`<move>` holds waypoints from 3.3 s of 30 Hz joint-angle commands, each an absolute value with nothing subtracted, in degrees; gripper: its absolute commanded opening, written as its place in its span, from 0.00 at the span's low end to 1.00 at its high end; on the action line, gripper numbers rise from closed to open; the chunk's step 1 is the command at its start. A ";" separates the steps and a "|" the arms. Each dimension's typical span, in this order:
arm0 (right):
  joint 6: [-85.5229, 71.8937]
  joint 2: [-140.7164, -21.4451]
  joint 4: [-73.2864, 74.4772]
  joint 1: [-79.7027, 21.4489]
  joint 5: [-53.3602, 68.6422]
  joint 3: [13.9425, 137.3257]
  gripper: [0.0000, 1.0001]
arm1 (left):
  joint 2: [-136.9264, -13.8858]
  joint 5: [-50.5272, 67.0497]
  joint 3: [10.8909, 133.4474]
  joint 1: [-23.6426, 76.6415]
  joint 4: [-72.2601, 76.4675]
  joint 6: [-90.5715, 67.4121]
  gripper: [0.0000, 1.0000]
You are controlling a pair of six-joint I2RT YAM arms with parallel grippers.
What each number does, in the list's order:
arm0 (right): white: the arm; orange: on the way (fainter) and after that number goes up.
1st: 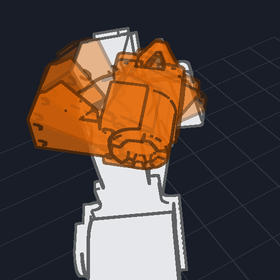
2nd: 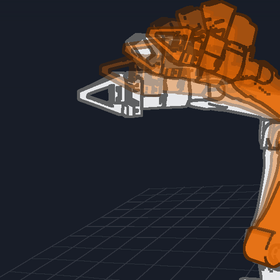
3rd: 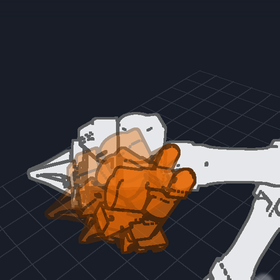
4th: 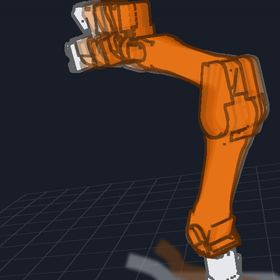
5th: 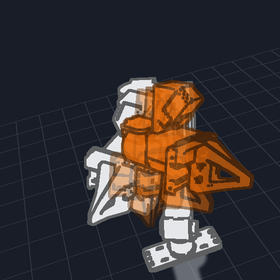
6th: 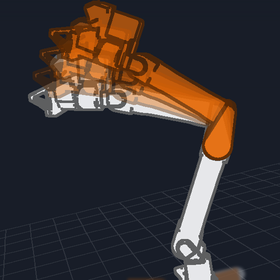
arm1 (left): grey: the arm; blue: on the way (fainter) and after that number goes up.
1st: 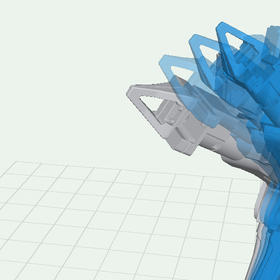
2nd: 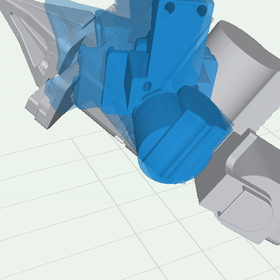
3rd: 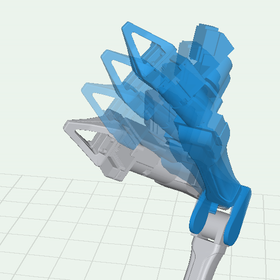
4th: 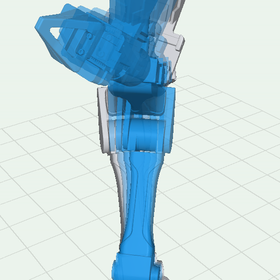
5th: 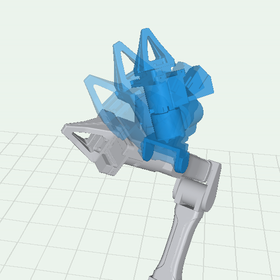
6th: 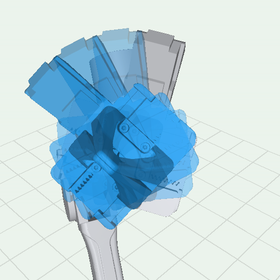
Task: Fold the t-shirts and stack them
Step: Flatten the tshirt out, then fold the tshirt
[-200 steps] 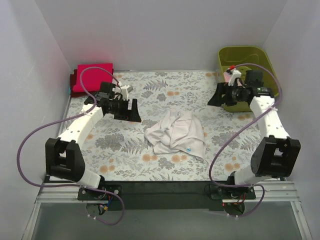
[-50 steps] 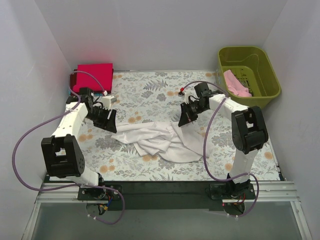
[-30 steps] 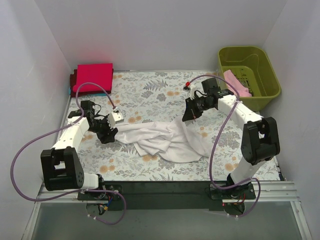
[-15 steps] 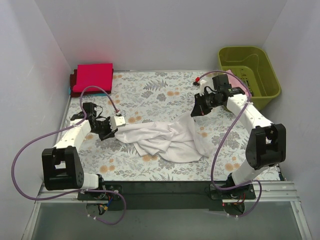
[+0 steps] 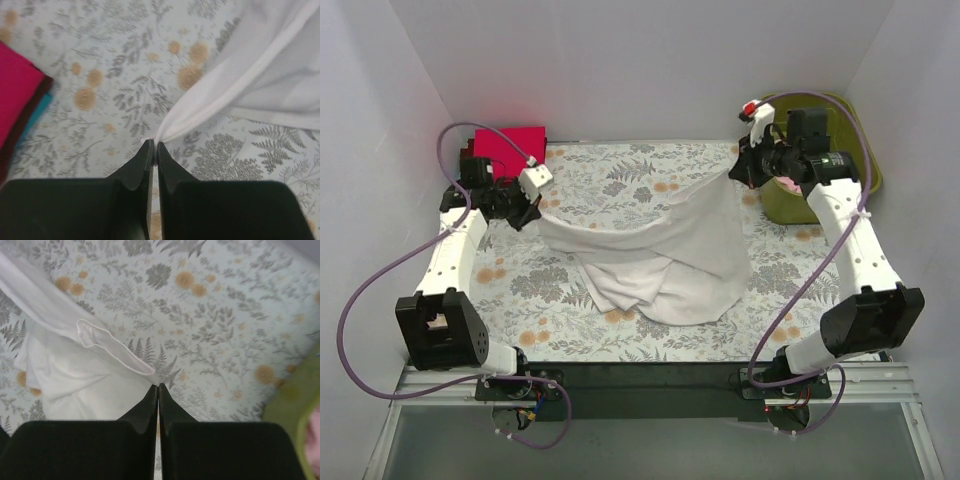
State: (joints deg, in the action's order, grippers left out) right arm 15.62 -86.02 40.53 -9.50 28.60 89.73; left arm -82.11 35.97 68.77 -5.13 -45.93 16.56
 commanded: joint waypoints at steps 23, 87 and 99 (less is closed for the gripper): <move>16.61 -52.39 28.83 -7.91 8.53 109.77 0.01 | -49.59 19.95 80.24 -9.14 -23.73 -18.81 0.00; 33.58 -88.34 1.83 -10.90 22.67 72.17 0.01 | -104.60 22.67 75.68 -6.85 -28.12 -5.72 0.00; 34.89 -72.96 9.84 -11.25 24.08 58.29 0.01 | -89.48 22.59 64.79 -7.38 -33.13 6.49 0.00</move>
